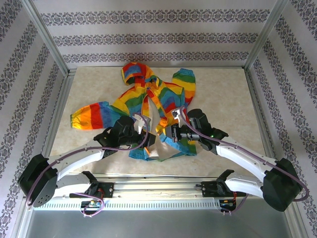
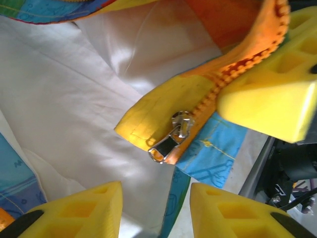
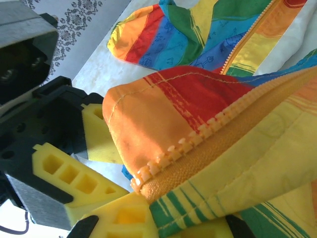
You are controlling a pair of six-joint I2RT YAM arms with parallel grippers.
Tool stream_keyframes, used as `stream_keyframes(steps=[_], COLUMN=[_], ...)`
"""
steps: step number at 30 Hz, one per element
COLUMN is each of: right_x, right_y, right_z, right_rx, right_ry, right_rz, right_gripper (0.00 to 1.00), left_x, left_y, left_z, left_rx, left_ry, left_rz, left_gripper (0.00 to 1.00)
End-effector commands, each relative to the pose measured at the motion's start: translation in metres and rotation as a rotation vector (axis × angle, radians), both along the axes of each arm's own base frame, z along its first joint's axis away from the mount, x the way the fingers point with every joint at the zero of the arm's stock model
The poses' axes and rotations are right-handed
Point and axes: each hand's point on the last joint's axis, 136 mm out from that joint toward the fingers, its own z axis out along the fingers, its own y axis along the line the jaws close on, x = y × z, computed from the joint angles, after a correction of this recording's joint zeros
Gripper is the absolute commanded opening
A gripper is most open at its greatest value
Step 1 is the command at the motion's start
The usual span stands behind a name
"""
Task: Zip up the jacket
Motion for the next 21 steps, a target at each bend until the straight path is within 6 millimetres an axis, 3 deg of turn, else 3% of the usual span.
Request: stream_keyframes(steps=[1, 12, 21], right_x=[-0.0032, -0.0068, -0.0004], right_y=[0.0102, 0.018, 0.0094], right_z=[0.0172, 0.0153, 0.0181], right_rx=[0.03, 0.032, 0.0], right_ry=[-0.04, -0.031, -0.064], right_rz=[0.05, 0.093, 0.035], right_gripper=[0.0, 0.0, 0.0], left_x=[0.0025, 0.0044, -0.0024], left_y=[-0.0078, -0.0163, -0.0105], left_z=[0.0093, 0.0109, 0.0042], left_rx=[-0.018, -0.043, -0.012], left_ry=[-0.064, -0.079, -0.047], left_rz=[-0.025, -0.057, -0.06], left_gripper=[0.4, 0.4, 0.08])
